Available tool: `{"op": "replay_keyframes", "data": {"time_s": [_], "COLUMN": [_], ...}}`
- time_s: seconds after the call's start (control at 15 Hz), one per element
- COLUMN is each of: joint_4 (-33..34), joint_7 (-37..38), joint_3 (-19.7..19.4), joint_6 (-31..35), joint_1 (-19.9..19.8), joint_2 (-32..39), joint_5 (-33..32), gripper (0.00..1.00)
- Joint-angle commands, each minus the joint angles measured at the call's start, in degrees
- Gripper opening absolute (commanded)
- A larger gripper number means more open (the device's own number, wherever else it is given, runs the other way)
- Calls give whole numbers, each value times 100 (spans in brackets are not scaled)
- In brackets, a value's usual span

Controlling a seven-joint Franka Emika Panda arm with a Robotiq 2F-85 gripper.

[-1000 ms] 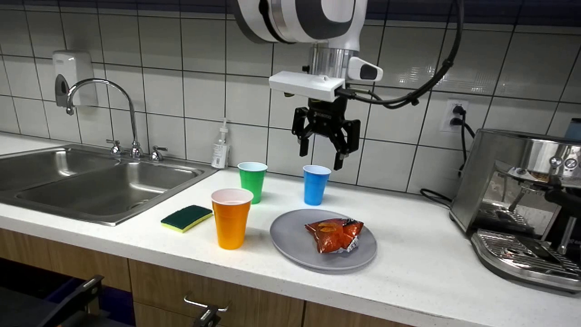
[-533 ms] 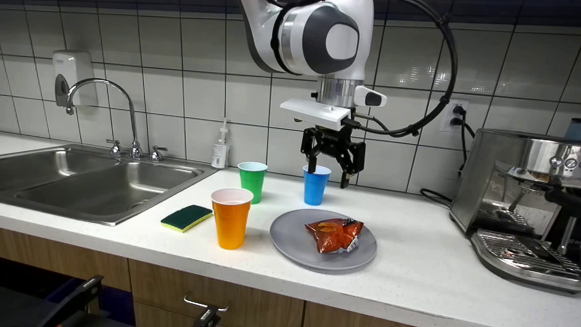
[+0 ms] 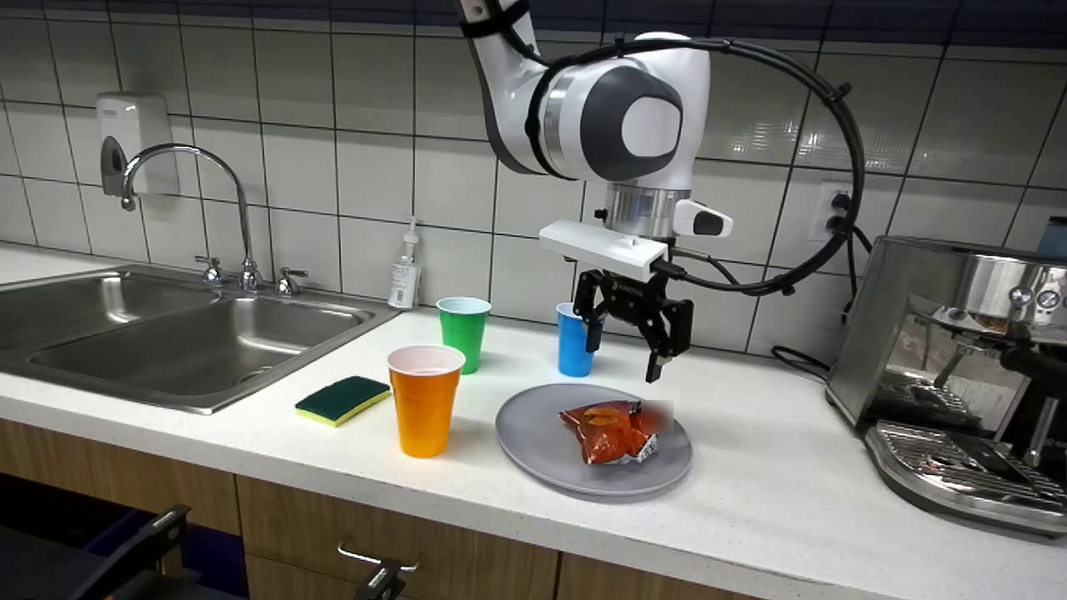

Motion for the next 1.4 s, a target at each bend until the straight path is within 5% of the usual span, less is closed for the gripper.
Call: {"op": "replay_keyframes", "data": {"time_s": [0.0,1.27,1.33], "joint_4": [278,641,633], "joint_7": [-150,-180,-200], "joint_3": [229,590,602], "joint_6": [45,33,35], "joint_1": [-277,-587,-601], "joint_2": [326,957,947], "joint_5": [148,177,191], "gripper": [100,100,78]}}
